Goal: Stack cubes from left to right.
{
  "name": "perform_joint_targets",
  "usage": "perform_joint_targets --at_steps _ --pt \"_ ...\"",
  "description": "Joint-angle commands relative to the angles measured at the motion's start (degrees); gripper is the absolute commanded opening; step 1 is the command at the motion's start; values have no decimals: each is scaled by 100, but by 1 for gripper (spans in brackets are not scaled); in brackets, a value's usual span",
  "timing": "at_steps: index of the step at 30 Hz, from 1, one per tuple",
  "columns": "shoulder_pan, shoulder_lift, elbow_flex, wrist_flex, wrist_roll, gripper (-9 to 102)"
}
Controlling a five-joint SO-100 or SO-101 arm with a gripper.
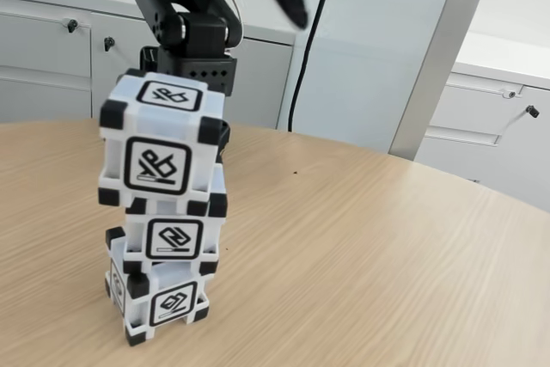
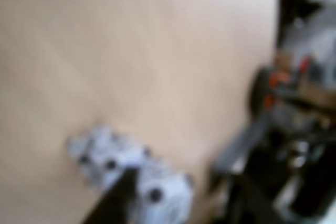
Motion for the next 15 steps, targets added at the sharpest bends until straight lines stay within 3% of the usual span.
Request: perform_joint_targets --at_steps 1,10,15 --pt "-308 141 -114 -360 246 17" --pt "-396 791 1617 -1688 -158 14" --pt "-360 1380 2927 -2435 -536 6"
